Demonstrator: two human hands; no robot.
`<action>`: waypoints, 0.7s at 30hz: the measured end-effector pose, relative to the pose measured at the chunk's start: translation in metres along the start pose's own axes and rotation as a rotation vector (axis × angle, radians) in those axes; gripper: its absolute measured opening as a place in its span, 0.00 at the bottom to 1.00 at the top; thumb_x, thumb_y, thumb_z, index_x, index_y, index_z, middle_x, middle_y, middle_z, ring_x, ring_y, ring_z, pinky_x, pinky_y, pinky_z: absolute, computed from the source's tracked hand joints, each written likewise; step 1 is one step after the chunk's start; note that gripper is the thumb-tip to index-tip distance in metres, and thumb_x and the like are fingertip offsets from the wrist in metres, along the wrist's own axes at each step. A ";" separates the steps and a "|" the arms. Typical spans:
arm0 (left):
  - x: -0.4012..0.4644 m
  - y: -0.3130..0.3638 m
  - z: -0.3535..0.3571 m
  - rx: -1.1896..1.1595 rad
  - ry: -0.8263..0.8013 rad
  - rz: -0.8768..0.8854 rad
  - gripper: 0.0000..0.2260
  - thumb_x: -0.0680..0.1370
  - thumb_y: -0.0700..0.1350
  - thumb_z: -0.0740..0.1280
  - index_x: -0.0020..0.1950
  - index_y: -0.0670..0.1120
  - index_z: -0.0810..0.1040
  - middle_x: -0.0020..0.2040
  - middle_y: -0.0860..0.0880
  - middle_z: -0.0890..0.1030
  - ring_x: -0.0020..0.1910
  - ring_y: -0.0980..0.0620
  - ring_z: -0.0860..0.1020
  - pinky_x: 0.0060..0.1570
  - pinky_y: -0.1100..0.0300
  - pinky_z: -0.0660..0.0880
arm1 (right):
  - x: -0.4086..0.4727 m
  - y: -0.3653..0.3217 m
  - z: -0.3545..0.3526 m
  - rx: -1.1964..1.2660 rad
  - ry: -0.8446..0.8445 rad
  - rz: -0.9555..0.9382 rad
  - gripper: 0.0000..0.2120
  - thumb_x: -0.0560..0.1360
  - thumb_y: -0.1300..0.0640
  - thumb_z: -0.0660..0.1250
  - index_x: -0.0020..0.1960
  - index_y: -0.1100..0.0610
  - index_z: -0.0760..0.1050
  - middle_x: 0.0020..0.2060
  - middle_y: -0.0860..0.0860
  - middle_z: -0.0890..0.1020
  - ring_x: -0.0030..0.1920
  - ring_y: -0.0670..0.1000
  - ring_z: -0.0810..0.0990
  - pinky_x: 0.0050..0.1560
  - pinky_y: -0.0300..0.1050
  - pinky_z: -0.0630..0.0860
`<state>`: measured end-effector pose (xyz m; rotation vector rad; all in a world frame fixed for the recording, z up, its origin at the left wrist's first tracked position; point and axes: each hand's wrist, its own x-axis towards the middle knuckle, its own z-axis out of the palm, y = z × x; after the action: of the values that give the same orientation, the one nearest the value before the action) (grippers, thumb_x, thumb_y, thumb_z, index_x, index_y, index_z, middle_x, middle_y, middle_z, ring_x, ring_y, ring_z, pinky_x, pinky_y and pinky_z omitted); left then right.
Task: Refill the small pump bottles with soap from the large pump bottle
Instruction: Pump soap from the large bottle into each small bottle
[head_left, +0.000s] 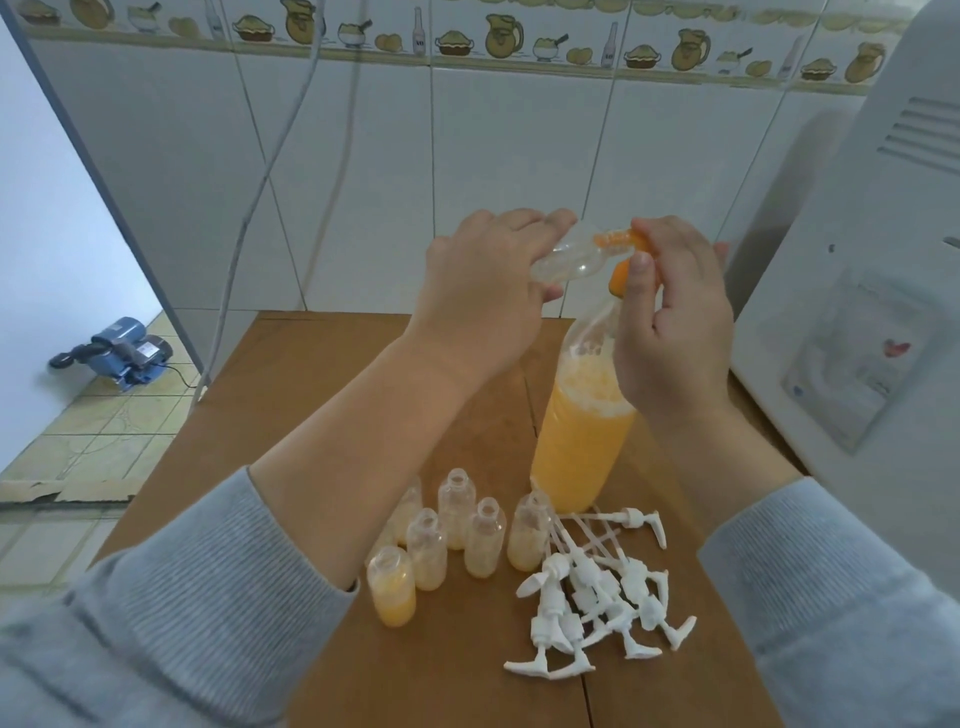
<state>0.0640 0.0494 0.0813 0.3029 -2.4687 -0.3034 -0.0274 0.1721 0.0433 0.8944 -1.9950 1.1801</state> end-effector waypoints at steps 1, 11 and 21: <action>0.000 0.000 -0.001 0.009 -0.002 0.005 0.22 0.77 0.47 0.66 0.70 0.56 0.67 0.64 0.57 0.74 0.61 0.50 0.70 0.60 0.48 0.67 | 0.000 0.001 -0.001 0.000 -0.015 -0.002 0.18 0.81 0.54 0.51 0.64 0.59 0.73 0.61 0.53 0.77 0.65 0.49 0.70 0.73 0.57 0.56; 0.007 0.004 -0.016 0.043 0.036 0.051 0.23 0.76 0.48 0.67 0.70 0.57 0.68 0.64 0.58 0.74 0.61 0.51 0.70 0.61 0.49 0.67 | 0.006 -0.006 -0.011 -0.009 0.024 -0.031 0.19 0.82 0.53 0.50 0.65 0.59 0.73 0.61 0.52 0.77 0.65 0.47 0.69 0.74 0.55 0.53; 0.007 0.003 -0.016 0.024 -0.005 0.010 0.23 0.76 0.46 0.68 0.70 0.56 0.69 0.64 0.57 0.75 0.62 0.51 0.69 0.63 0.47 0.67 | 0.009 -0.001 -0.014 -0.068 -0.096 -0.065 0.22 0.81 0.49 0.48 0.66 0.58 0.71 0.62 0.52 0.76 0.67 0.49 0.68 0.75 0.48 0.48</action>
<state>0.0682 0.0483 0.0984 0.2993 -2.4795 -0.2711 -0.0293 0.1825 0.0564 0.9899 -2.0532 1.0447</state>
